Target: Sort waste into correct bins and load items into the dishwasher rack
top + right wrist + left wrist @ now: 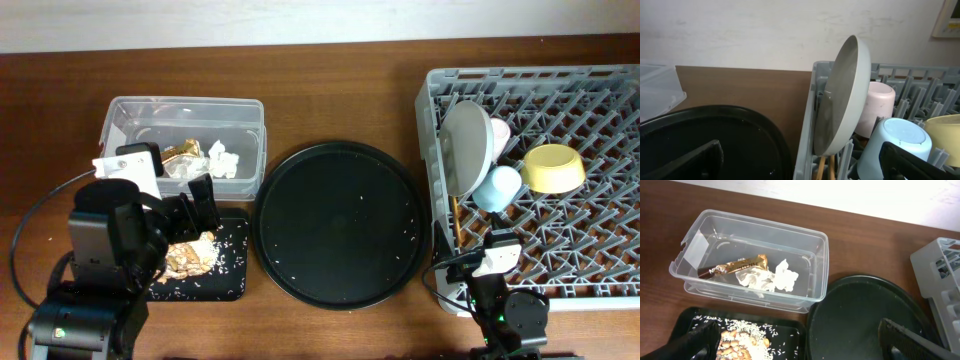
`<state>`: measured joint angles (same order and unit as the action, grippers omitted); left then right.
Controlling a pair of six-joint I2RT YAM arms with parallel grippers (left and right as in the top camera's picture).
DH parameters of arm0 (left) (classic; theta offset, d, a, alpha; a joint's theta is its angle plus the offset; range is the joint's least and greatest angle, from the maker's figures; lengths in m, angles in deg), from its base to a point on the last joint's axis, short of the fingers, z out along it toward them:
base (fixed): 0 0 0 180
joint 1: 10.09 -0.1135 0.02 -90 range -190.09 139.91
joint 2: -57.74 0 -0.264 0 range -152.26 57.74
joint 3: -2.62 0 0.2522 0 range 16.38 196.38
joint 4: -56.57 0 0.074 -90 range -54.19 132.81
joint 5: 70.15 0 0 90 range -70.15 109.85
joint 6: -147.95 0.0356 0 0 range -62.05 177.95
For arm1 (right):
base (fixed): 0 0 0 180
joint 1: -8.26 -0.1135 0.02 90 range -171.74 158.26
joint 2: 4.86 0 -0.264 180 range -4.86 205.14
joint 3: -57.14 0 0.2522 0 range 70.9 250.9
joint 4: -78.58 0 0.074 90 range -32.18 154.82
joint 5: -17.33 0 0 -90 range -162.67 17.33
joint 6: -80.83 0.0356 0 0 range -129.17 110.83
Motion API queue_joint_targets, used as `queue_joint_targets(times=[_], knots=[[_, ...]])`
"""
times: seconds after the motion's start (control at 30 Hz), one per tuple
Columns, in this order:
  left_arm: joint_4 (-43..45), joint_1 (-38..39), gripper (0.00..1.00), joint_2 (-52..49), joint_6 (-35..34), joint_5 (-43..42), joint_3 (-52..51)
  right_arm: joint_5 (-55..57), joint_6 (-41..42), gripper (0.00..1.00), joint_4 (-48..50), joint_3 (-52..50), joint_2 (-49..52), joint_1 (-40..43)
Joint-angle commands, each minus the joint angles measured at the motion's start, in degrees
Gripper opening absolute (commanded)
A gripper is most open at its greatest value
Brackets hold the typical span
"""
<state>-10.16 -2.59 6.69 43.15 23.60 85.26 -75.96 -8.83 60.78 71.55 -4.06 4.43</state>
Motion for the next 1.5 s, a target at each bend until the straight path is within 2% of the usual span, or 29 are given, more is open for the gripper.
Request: queue_joint_targets(times=[0.0,0.23,0.43,0.6,0.93,1.13,1.23,1.3,1.37,1.47], knots=[[0.11,-0.28,0.99,0.24,-0.59,0.79,0.59,-0.76,-0.11,0.98,-0.09,-0.33,-0.55,-0.22],[0.11,-0.28,0.99,1.44,-0.59,0.76,0.28,-0.76,-0.11,0.98,-0.11,-0.33,-0.55,-0.22],[0.02,-0.28,0.99,8.74,0.33,3.13,-2.99,-0.76,-0.11,0.98,-0.11,-0.33,-0.55,-0.22],[-0.11,-0.28,0.99,17.68,0.31,4.15,-9.11,-0.76,-0.11,0.98,-0.11,-0.33,-0.55,-0.22],[1.29,-0.28,0.99,33.24,-0.17,5.07,-30.08,-0.76,-0.11,0.98,-0.09,-0.33,-0.55,-0.22],[17.29,-0.28,0.99,38.05,-0.17,2.40,-42.64,-0.76,-0.11,0.98,-0.11,-0.33,-0.55,-0.22],[34.67,-0.28,0.99,41.31,-0.17,-2.82,-51.21,-0.76,-0.11,0.98,-0.11,-0.33,-0.55,-0.22],[41.99,-0.28,0.99,42.93,-0.17,-4.57,-54.77,-0.76,-0.11,0.98,-0.09,-0.33,-0.55,-0.22],[47.89,-0.28,0.99,44.65,-0.20,-5.55,-58.18,-0.76,-0.11,0.98,-0.11,-0.33,-0.55,-0.22],[50.99,-0.28,0.99,47.01,-0.20,-5.77,-61.64,-0.76,-0.11,0.98,-0.09,-0.33,-0.55,-0.22]])
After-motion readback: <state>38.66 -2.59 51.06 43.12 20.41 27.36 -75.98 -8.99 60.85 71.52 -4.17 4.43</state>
